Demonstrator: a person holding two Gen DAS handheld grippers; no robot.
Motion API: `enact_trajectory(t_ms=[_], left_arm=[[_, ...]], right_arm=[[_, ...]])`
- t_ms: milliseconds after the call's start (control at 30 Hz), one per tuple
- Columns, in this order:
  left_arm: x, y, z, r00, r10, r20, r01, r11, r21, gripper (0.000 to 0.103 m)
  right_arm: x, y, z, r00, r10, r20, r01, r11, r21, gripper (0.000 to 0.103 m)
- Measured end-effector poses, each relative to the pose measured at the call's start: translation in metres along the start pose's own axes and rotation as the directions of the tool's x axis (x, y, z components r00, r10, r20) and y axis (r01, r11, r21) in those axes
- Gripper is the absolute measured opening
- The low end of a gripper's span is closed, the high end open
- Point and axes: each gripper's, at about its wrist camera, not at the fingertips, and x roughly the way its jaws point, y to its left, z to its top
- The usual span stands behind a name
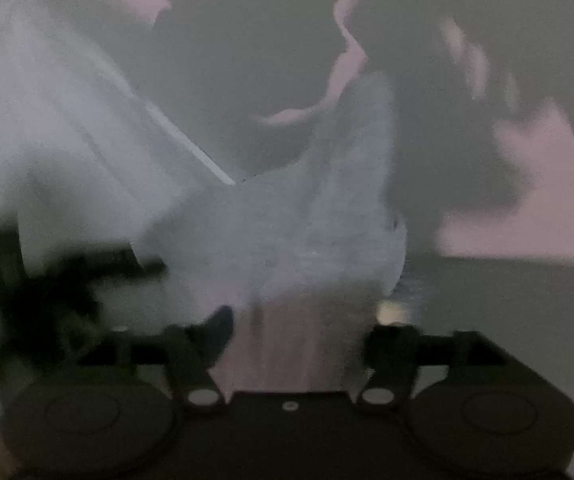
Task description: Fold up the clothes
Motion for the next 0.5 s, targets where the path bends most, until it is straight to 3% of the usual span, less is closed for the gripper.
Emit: enact_trajectory(t_ms=[33, 100, 133, 200, 267, 333, 400, 500], left_arm=[[0.022, -0.008, -0.004, 0.997, 0.057, -0.046, -0.055, 0.997, 0.053, 0.053], [0.036, -0.013, -0.021, 0.989, 0.144, -0.023, -0.141, 0.985, 0.102, 0.055], [0.036, -0.013, -0.029, 0.984, 0.179, 0.005, -0.178, 0.978, 0.111, 0.059], [0.031, -0.010, -0.037, 0.976, 0.214, 0.052, -0.218, 0.969, 0.114, 0.084], [0.020, -0.007, -0.040, 0.961, 0.253, 0.109, -0.262, 0.961, 0.087, 0.086], [0.012, -0.005, -0.039, 0.960, 0.241, 0.143, -0.250, 0.967, 0.047, 0.087], [0.001, -0.002, -0.053, 0.975, 0.168, 0.144, -0.172, 0.985, 0.013, 0.090], [0.005, 0.000, -0.079, 0.993, 0.093, 0.071, -0.092, 0.996, -0.009, 0.091]], right_arm=[[0.006, -0.004, -0.001, 0.999, -0.047, -0.019, 0.045, 0.997, -0.066, 0.071], [0.009, -0.016, -0.004, 0.995, -0.099, -0.030, 0.093, 0.982, -0.164, 0.076], [0.006, -0.023, -0.006, 0.994, -0.109, -0.029, 0.102, 0.977, -0.187, 0.082], [0.002, -0.037, -0.009, 0.991, -0.129, -0.036, 0.118, 0.970, -0.213, 0.082], [0.000, -0.042, -0.013, 0.990, -0.139, -0.033, 0.129, 0.966, -0.223, 0.082], [0.004, -0.042, -0.016, 0.993, -0.115, -0.016, 0.107, 0.963, -0.245, 0.076], [0.013, -0.035, -0.016, 0.997, -0.080, -0.012, 0.073, 0.959, -0.275, 0.071], [0.029, -0.023, -0.024, 0.998, -0.017, -0.056, -0.001, 0.952, -0.306, 0.069]])
